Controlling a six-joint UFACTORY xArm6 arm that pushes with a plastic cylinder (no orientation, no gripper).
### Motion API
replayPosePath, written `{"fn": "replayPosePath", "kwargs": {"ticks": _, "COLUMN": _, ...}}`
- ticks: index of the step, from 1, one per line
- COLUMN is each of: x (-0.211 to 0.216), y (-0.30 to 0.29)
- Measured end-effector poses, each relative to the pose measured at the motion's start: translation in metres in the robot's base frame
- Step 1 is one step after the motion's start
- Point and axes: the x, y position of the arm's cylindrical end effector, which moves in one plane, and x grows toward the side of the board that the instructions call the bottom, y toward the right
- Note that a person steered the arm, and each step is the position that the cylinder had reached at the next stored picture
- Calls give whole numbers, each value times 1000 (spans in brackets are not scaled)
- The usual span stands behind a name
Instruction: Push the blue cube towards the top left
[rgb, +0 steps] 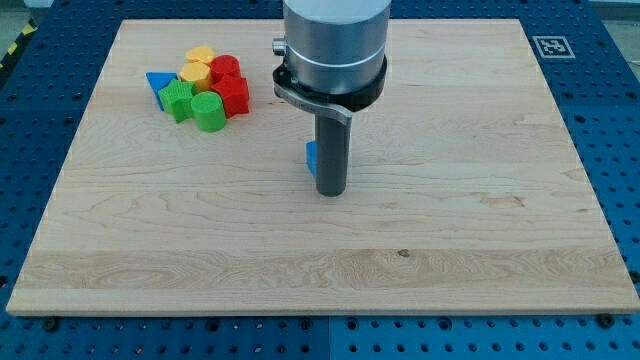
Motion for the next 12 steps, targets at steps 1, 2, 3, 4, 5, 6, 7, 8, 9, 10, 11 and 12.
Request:
{"fn": "replayPosePath", "kwargs": {"ticks": 1, "x": 0, "y": 0}}
{"fn": "replayPosePath", "kwargs": {"ticks": 2, "x": 0, "y": 0}}
{"fn": "replayPosePath", "kwargs": {"ticks": 3, "x": -22, "y": 0}}
{"fn": "replayPosePath", "kwargs": {"ticks": 4, "x": -32, "y": 0}}
{"fn": "replayPosePath", "kwargs": {"ticks": 5, "x": -20, "y": -9}}
{"fn": "replayPosePath", "kwargs": {"ticks": 6, "x": -14, "y": -19}}
{"fn": "replayPosePath", "kwargs": {"ticks": 7, "x": -16, "y": -19}}
{"fn": "replayPosePath", "kwargs": {"ticks": 8, "x": -36, "y": -20}}
{"fn": "replayPosePath", "kwargs": {"ticks": 9, "x": -68, "y": -5}}
{"fn": "replayPosePath", "kwargs": {"ticks": 10, "x": -86, "y": -3}}
{"fn": "replayPosePath", "kwargs": {"ticks": 11, "x": -85, "y": 0}}
{"fn": "replayPosePath", "kwargs": {"ticks": 12, "x": -103, "y": 0}}
